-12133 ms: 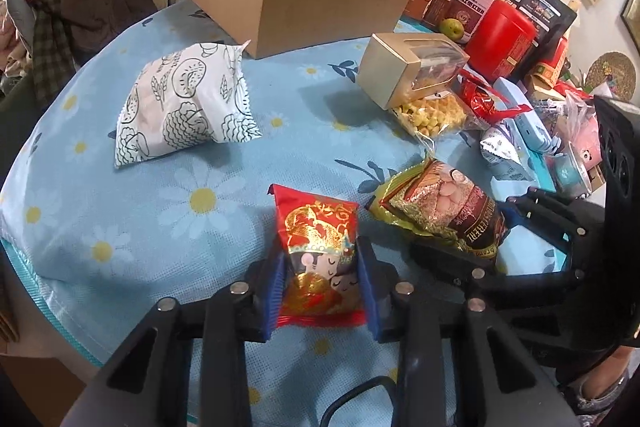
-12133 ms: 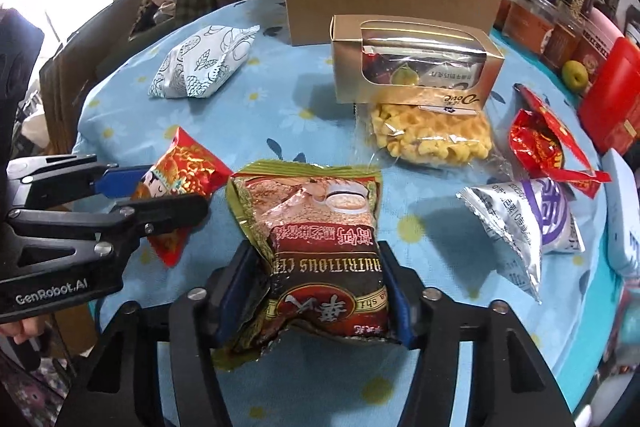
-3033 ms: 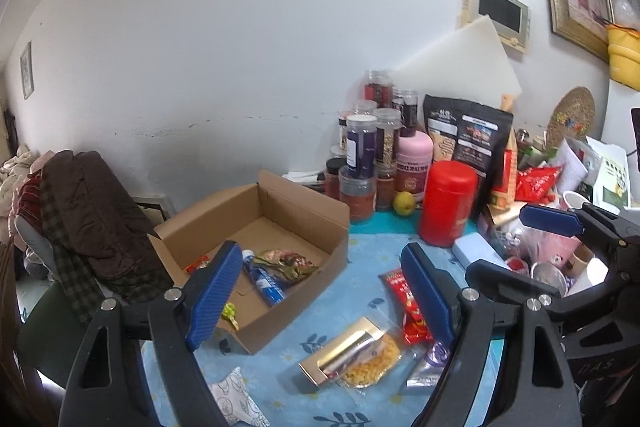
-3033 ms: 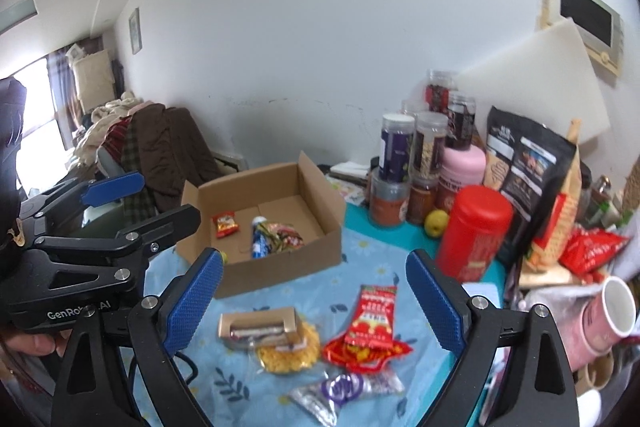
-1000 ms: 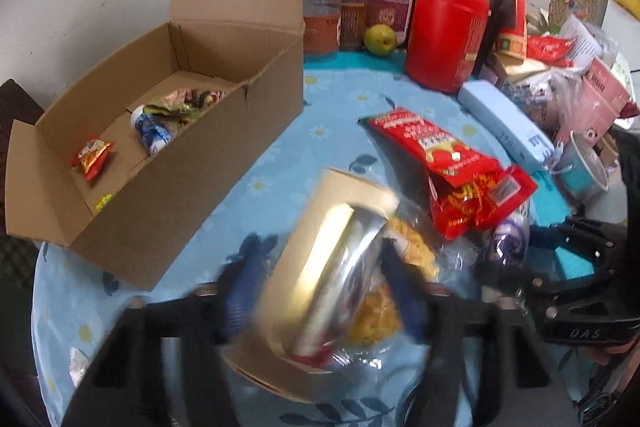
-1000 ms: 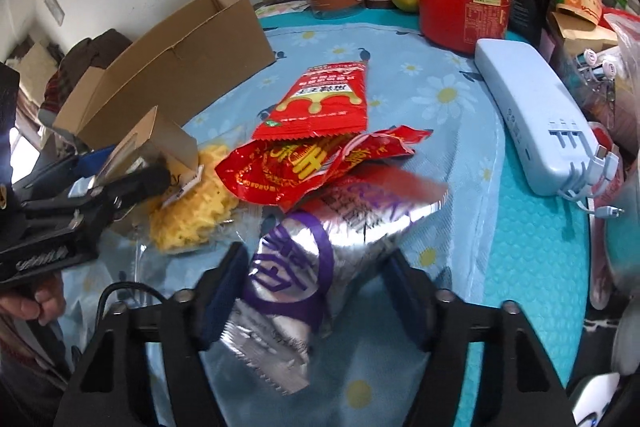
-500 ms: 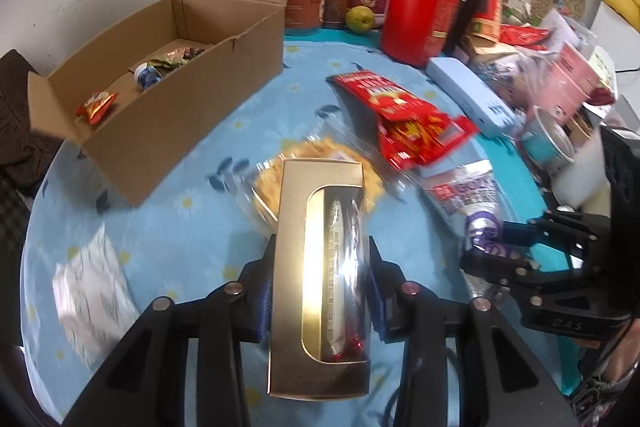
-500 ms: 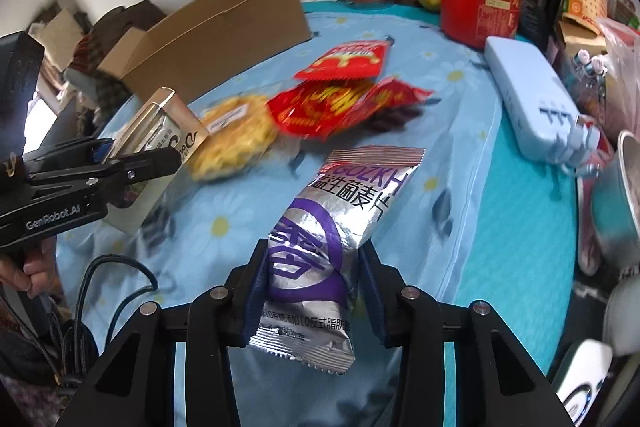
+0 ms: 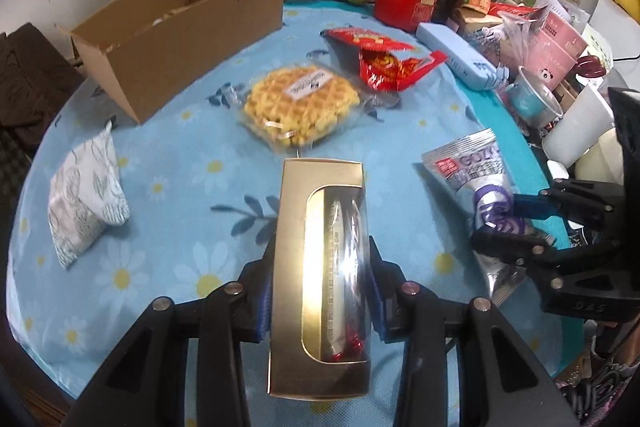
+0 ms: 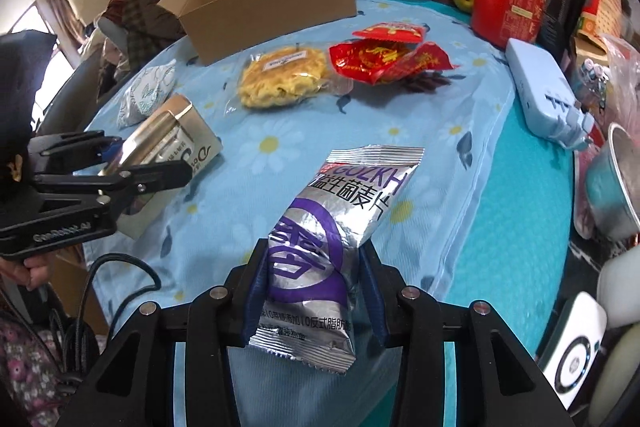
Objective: Organize snacks
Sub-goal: 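Lift the gold box and silver-purple bag and carry both over the cardboard box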
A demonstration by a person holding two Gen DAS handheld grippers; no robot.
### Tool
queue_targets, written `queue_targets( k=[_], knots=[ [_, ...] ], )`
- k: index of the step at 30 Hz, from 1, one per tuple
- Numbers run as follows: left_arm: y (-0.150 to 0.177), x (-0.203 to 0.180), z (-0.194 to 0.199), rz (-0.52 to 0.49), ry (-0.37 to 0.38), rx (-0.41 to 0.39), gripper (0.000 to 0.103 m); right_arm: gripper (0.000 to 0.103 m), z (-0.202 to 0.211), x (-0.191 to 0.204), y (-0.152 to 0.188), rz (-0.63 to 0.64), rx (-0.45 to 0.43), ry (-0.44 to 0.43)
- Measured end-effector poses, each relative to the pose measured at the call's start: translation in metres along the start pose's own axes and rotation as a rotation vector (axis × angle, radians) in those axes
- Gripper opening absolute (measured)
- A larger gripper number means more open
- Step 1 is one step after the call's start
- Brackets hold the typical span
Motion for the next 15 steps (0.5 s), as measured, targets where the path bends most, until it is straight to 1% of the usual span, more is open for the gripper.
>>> queue_targets(
  k=[1,2,3,5,8,10,13,14,15],
  knots=[
    [0.002,0.001,-0.003,0.011,-0.004,0.009,0.037,0.045,0.000,0.000,0.001,-0.001,-0.004,0.002],
    [0.003,0.002,-0.006,0.017,-0.006,0.013,0.037,0.049,0.001,-0.001,0.000,-0.004,-0.011,0.013],
    [0.006,0.002,-0.008,0.025,-0.010,0.015,0.038,0.058,0.000,-0.002,-0.001,-0.011,-0.018,0.028],
    [0.007,0.003,-0.009,0.034,-0.019,0.007,0.038,0.067,-0.002,-0.005,-0.004,-0.031,-0.024,0.053],
    [0.009,0.000,-0.009,0.019,-0.043,0.006,0.038,0.068,-0.006,-0.007,-0.006,-0.049,-0.024,0.057],
    [0.010,0.000,-0.014,0.026,-0.048,0.020,0.038,0.068,-0.009,-0.008,-0.008,-0.060,-0.033,0.090],
    [0.010,0.002,-0.016,0.042,-0.045,0.005,0.038,0.067,-0.018,-0.006,-0.007,-0.028,-0.006,0.141],
    [0.009,0.002,-0.017,0.047,-0.045,0.005,0.038,0.064,-0.018,-0.005,-0.007,-0.020,-0.004,0.154],
    [0.009,0.002,-0.017,0.056,-0.044,0.002,0.038,0.050,-0.019,-0.004,-0.006,-0.004,-0.002,0.171]
  ],
)
Point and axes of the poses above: each gripper's, at about its wrist camera, not at the fingertips, and z roughly against the way its jaws point, x to its left, y to its underside, the point moved 4 cm from there along -z, roughly the way its jaws point, and after that the axes turned 1 degree about -y, right-handed, at the moved point
